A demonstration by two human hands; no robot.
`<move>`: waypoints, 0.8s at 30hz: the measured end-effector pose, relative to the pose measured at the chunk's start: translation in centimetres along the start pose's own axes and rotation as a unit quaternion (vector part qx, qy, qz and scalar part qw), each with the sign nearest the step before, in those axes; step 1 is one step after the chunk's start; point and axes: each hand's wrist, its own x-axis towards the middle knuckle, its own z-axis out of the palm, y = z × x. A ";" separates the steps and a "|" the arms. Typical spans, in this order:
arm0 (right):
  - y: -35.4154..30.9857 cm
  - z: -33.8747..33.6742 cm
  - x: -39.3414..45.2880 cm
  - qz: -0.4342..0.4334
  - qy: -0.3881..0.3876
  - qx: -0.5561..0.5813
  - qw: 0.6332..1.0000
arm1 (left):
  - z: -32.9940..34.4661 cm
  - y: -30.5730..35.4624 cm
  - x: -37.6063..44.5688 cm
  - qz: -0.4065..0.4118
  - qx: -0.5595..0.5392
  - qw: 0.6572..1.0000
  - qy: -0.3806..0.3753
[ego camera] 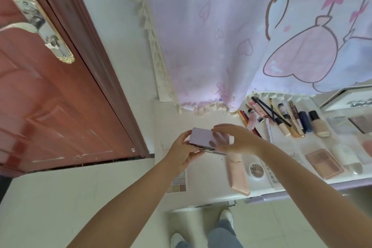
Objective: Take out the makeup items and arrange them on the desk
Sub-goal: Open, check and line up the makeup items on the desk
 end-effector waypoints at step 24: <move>6.5 7.8 3.3 0.107 0.031 0.140 0.984 | 0.6 -8.7 -0.4 -0.036 0.446 0.877 0.176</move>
